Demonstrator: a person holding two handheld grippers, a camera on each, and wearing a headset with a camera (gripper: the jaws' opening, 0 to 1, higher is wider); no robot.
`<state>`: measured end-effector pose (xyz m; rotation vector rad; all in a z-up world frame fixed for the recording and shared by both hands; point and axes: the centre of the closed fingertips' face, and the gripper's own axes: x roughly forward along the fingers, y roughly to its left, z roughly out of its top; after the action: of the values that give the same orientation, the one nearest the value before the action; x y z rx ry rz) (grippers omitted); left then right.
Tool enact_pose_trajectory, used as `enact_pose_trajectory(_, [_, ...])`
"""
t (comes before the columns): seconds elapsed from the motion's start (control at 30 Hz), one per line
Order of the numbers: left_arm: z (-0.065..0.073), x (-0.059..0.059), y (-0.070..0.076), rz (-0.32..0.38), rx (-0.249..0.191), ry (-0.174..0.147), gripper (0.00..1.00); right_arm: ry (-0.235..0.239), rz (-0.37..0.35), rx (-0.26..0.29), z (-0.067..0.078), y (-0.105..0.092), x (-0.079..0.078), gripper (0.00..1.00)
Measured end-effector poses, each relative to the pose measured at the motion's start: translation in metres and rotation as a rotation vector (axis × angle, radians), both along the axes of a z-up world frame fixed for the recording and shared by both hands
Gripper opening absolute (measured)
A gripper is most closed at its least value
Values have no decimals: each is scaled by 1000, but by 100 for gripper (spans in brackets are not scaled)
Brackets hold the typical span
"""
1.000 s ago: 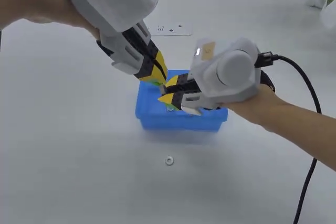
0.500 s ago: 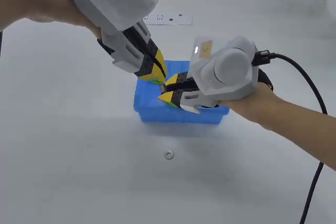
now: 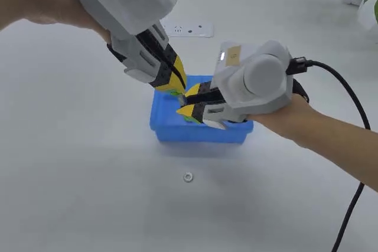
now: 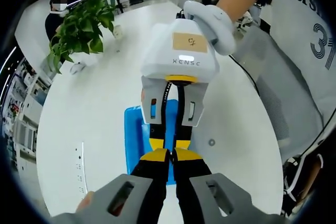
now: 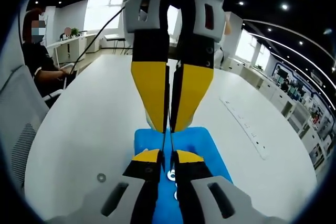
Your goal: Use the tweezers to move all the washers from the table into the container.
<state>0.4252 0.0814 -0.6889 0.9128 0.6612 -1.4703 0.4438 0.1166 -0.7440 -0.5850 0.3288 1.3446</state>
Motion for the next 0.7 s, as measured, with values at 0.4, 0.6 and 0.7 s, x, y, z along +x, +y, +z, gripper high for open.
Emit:
enact_pose_trajectory(0.4, [41, -31, -4, -28, -14, -52, 6, -52, 15, 45, 42, -4, -29, 11])
enact_pose_trajectory(0.6, [45, -54, -5, -32, -22, -55, 6, -70, 49, 33, 46, -5, -52, 11])
enact_pose_trajectory(0.7, [43, -66, -5, -24, -33, -47, 6, -64, 62, 27, 44, -6, -64, 10])
